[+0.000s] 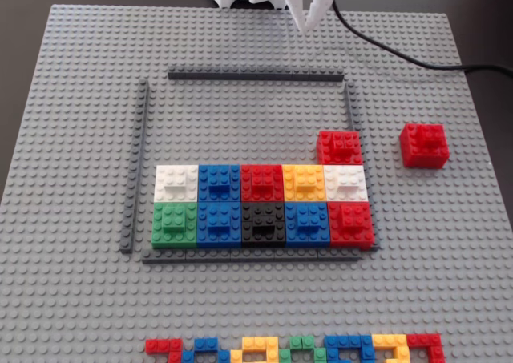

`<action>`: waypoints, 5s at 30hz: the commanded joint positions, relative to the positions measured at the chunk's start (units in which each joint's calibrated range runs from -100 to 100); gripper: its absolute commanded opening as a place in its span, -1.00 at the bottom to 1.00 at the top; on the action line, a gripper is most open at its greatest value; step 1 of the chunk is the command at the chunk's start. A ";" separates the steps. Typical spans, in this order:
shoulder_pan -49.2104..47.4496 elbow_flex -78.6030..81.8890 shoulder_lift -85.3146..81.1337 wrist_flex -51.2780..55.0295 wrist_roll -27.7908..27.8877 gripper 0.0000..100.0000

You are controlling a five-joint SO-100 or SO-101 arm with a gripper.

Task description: Grab the cube and place it into the grid

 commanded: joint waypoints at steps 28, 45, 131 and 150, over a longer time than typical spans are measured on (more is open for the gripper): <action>-13.73 -65.79 62.31 5.40 -10.35 -1.00; -12.70 -91.07 86.39 8.47 -12.70 -1.00; -11.23 -87.27 95.33 5.89 -14.75 -0.54; -10.64 -86.36 95.16 5.69 -14.16 -0.89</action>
